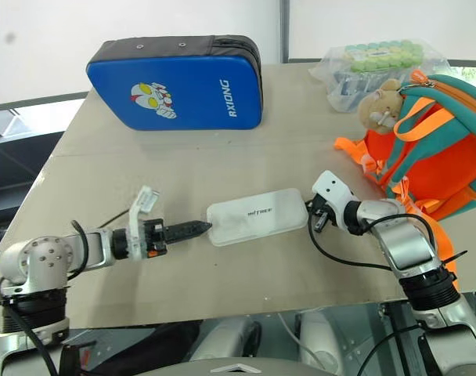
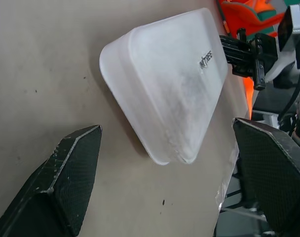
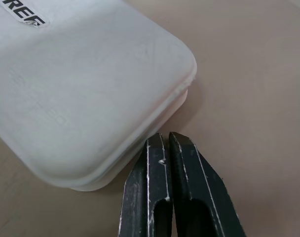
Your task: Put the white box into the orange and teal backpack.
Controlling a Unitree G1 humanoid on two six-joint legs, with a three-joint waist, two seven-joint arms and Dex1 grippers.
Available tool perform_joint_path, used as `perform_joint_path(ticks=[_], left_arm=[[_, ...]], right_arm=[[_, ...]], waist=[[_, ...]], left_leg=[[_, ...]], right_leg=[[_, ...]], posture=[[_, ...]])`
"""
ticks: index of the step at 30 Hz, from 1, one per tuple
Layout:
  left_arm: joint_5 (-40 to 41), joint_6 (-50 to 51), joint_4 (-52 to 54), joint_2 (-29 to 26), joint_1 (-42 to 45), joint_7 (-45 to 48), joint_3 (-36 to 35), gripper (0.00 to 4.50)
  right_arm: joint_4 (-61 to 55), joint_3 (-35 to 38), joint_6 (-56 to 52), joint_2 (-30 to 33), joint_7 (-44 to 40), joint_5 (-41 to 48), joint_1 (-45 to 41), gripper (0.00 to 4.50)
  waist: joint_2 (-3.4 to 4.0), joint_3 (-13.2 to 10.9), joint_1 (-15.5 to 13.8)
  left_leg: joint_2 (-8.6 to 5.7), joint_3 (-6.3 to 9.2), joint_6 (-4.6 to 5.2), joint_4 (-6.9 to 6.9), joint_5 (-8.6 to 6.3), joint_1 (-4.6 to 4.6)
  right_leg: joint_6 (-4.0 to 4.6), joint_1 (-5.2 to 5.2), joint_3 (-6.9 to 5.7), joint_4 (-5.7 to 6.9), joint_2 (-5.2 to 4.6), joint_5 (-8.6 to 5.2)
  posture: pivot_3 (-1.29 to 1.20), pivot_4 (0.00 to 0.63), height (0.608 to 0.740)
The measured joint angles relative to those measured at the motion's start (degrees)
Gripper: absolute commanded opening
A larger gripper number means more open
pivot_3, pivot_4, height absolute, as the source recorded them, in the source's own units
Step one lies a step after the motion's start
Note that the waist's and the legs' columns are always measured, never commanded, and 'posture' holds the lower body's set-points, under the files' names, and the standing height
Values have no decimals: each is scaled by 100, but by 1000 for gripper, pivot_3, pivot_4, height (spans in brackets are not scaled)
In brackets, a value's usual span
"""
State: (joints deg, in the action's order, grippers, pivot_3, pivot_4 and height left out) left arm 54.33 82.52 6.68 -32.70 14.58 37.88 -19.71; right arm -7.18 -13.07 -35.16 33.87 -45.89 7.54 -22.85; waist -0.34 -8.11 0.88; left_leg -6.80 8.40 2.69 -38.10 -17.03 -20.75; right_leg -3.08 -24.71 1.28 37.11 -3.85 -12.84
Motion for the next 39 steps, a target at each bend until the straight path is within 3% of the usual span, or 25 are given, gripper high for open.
perform_joint_path(ticks=[8,11,13,15,18,21,28,29,35,39], left_arm=[[-8,-37,-198,550,176,-198,6,4302],[-12,-53,-250,707,203,-229,69,3571],[-17,-51,-280,739,197,-257,124,2643],[-6,-48,-281,740,181,-250,164,2211],[305,-49,-202,871,144,-150,102,1223],[407,-54,-89,984,59,-291,7,1123],[539,-494,356,1190,-77,-712,-167,1122],[540,-614,430,1217,-82,-747,-192,1122],[543,-1125,778,1223,6,-815,-59,1122],[537,-1285,774,1165,52,-807,50,1122]], right_arm=[[132,-291,222,-119,-410,-32,-127,0],[171,-318,270,-327,-417,-16,-131,0],[203,-241,270,-364,-349,15,-124,0],[219,-135,270,-370,-283,47,-115,0],[-40,553,261,-231,85,150,330,0],[-679,1476,-134,-86,270,568,991,883],[-2828,4187,-1734,92,879,1888,2019,4211],[-3065,4524,-2032,103,921,2120,2155,4500],[-3495,5979,-3536,609,1050,3235,2424,4500],[-3368,5986,-3893,641,1689,3302,1841,4500]], waist=[[3,7,-61],[2,8,-49],[1,8,-39],[2,7,-37],[1,7,-111],[3,6,-165],[3,5,-174],[3,4,-175],[1,3,-172],[2,3,-164]], left_leg=[[-4,0,-1,-11,0,5],[-4,1,-1,-11,0,5],[-4,1,-1,-11,0,3],[-4,0,-1,-11,0,0],[-4,5,-1,-10,-1,-5],[-4,5,-1,-9,-1,-6],[-2,3,-2,-9,-2,-4],[-2,3,-3,-8,-2,-5],[-4,-6,0,-11,-3,-1],[-1,-7,0,-9,-3,1]], right_leg=[[0,14,-1,2,-6,0],[0,14,-1,2,-5,0],[0,11,-1,4,-5,0],[0,7,1,4,-5,0],[0,7,-5,-3,-7,0],[0,7,-3,-3,-5,0],[0,9,0,0,-4,0],[0,8,1,0,-5,0],[0,16,6,-5,-8,0],[0,15,7,-3,-6,0]], posture=[[0,150,739],[0,150,739],[0,150,739],[0,150,739],[0,150,739],[0,150,739],[0,150,739],[0,150,739],[0,150,739],[0,150,739]])
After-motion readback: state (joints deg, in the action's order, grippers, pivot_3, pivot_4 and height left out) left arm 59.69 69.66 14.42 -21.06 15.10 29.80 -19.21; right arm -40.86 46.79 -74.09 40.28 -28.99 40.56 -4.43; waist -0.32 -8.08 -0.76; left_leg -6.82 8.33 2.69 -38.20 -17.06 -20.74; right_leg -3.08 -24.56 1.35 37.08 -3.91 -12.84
